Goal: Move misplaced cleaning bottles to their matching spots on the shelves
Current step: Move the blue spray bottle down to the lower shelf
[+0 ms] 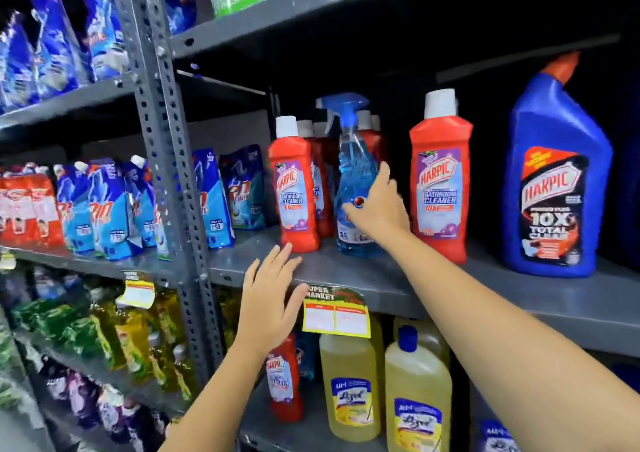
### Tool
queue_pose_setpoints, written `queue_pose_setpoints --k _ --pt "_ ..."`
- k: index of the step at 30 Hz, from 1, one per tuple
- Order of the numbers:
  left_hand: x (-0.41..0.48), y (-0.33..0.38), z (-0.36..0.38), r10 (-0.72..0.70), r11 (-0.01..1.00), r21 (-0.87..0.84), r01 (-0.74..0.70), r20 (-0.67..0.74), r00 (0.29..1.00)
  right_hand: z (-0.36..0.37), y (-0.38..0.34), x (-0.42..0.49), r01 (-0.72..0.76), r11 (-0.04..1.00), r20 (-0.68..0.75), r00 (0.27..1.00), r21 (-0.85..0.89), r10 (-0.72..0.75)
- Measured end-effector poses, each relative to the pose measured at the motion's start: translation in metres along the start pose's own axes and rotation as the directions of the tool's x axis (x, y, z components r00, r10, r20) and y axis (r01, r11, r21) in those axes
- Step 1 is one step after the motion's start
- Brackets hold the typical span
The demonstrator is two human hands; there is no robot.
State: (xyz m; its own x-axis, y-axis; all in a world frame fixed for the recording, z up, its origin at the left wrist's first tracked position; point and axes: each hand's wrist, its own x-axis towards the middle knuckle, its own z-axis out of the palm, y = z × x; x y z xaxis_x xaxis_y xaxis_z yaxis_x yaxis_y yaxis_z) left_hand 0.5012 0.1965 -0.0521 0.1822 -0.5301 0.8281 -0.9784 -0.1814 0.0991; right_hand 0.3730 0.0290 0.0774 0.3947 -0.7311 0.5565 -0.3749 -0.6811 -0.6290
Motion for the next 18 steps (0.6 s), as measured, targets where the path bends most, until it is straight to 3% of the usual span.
queue_pose_setpoints --k 4,10,18 --pt "-0.002 -0.005 0.006 0.005 0.997 -0.077 -0.011 -0.068 0.998 0.009 0.012 0.01 -0.068 0.966 0.051 0.997 0.248 0.057" --pt "0.0 -0.009 0.013 0.013 0.995 -0.099 -0.024 -0.115 0.993 0.009 0.014 0.008 -0.071 0.924 0.027 0.997 0.376 0.066" --pt "-0.001 -0.014 0.016 0.019 0.986 -0.16 -0.042 -0.146 0.989 0.013 0.004 -0.018 0.009 0.956 -0.127 0.991 0.295 0.03"
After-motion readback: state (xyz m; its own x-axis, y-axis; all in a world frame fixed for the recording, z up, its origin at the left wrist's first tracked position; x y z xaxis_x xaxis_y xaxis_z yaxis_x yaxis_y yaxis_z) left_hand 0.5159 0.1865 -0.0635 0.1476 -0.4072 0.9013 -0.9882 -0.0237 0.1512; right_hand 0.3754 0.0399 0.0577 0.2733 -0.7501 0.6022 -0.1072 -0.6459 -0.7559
